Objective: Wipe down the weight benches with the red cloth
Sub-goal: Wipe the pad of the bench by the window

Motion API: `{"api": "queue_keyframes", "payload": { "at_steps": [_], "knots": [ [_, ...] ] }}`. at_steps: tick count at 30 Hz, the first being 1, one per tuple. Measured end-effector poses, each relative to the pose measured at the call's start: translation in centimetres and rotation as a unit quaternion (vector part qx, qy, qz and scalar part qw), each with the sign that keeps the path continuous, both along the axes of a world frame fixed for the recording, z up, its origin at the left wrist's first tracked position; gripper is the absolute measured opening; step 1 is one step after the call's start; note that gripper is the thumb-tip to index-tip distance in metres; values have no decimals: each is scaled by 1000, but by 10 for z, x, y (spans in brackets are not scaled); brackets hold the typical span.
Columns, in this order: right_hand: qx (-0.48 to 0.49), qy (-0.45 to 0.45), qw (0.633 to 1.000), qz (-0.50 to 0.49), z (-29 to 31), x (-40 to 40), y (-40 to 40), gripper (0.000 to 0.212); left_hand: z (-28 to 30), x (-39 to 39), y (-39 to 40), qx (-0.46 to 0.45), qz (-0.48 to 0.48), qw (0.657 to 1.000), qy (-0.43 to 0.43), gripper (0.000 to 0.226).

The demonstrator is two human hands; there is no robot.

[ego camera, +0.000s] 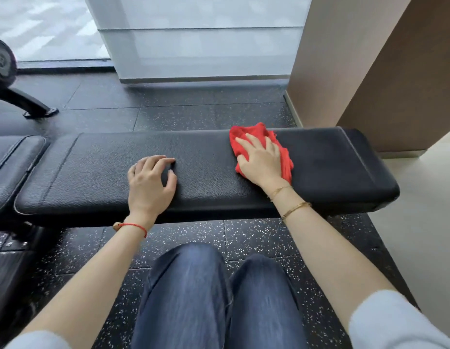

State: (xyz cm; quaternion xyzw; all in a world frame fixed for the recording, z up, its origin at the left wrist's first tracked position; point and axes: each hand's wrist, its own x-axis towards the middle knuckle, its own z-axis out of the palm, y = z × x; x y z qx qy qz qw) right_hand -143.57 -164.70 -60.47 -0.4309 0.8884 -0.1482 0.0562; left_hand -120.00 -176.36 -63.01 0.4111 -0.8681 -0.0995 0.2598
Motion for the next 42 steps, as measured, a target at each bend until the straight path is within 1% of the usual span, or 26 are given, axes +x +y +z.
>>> {"api": "queue_keyframes", "payload": {
  "at_steps": [4,8,10,13,16,18,20,22,25,27,31,35,39,42],
  "knots": [
    [-14,6,994,107,-1,44,-15,51,2,-1,0,-1,3,1000,12,36],
    [-28,15,987,155,-7,35,14,51,4,-1,1,7,8,1000,3,32],
    [-42,27,988,145,-9,19,35,51,3,0,1,9,5,1000,-3,32],
    [-48,41,994,88,-10,-11,53,50,2,-1,2,6,7,1000,1,35],
    [-26,42,999,16,-6,-37,45,51,0,-3,4,-7,9,1000,-8,35],
    [-19,22,1000,-10,-3,-41,26,51,0,-5,1,-7,7,1000,-27,33],
    [-12,9,1000,6,-2,-33,9,51,0,-9,1,6,9,999,-41,30],
    [-10,4,999,51,1,-19,2,51,0,-13,4,18,19,999,-42,30],
    [-18,15,993,114,-2,-1,19,51,6,-31,16,28,12,999,-17,27],
    [-26,23,991,126,-5,1,40,51,10,-51,28,19,-13,1000,-12,27],
    [-43,45,995,79,-9,-18,85,51,16,-88,46,4,-56,998,-14,28],
    [-53,57,997,-19,-10,-54,123,53,12,-107,52,-11,-83,996,-35,30],
    [-29,42,992,-112,-8,-92,111,51,6,-109,55,-18,-89,995,-46,31],
    [0,9,993,-114,-3,-102,82,51,6,-108,56,-13,-84,995,-48,31]
  ]
}}
